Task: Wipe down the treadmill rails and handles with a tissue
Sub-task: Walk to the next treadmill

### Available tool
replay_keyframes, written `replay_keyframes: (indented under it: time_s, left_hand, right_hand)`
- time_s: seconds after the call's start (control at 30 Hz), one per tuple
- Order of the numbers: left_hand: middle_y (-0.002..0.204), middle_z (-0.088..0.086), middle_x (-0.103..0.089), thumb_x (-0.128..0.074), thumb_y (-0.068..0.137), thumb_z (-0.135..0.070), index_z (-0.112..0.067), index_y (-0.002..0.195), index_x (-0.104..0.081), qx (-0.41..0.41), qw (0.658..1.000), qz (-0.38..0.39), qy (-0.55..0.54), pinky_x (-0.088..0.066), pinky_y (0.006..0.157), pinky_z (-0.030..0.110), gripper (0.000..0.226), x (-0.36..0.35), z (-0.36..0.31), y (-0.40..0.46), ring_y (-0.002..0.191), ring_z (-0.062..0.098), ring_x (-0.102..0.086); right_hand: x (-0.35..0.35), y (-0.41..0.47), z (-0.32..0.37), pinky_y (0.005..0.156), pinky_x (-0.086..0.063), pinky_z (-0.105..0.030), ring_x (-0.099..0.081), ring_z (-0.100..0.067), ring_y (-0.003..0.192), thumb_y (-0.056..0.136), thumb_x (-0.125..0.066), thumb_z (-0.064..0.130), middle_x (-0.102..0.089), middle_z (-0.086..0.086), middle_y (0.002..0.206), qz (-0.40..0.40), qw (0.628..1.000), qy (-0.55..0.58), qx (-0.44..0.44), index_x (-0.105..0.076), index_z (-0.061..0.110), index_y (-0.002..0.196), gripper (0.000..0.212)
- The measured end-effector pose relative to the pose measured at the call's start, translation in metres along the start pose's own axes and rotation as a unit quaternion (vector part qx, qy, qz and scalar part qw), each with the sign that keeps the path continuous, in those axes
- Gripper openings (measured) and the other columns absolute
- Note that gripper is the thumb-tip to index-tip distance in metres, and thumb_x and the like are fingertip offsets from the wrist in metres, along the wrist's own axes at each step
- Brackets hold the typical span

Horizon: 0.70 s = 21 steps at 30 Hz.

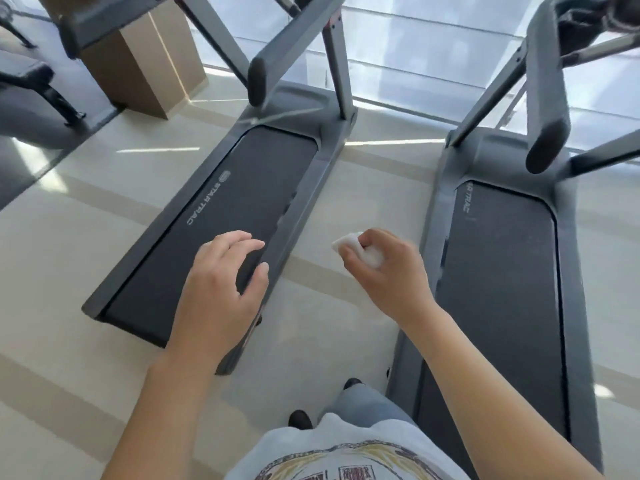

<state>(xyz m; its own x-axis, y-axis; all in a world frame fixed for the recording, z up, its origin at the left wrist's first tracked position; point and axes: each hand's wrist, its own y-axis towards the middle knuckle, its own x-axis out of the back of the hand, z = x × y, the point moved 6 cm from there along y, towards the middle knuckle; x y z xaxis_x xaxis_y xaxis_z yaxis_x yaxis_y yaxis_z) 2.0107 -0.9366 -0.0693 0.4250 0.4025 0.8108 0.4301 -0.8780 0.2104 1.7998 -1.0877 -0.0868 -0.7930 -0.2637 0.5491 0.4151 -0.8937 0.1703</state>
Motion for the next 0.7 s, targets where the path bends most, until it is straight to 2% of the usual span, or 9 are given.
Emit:
replay_keyframes:
  time_s: [0.3, 0.7]
  left_hand:
    - [0.141, -0.009, -0.058, -0.051, 0.100, -0.039, -0.021, 0.132, -0.068, -0.067, 0.996, 0.049, -0.016, -0.034, 0.111, 0.025, 0.040, -0.077, -0.050, 0.122, 0.134, 0.013, -0.048]
    - [0.140, -0.006, -0.059, -0.052, 0.100, -0.039, -0.019, 0.133, -0.067, -0.138, 0.987, 0.082, -0.029, -0.036, 0.112, 0.027, 0.041, -0.192, -0.189, 0.281, 0.134, 0.013, -0.048]
  right_hand:
    - [0.062, 0.081, -0.068, 0.063, -0.048, -0.041, -0.055, -0.018, 0.068, 0.092, -0.076, 0.033, -0.059, 0.003, 0.072, -0.076, 0.997, -0.001, -0.032, -0.062, 0.017, 0.075, 0.028]
    - [0.196, 0.225, -0.165, 0.067, -0.051, -0.040, -0.059, -0.016, 0.073, 0.091, -0.077, 0.036, -0.063, 0.008, 0.076, -0.152, 0.988, -0.014, -0.033, -0.066, 0.020, 0.079, 0.023]
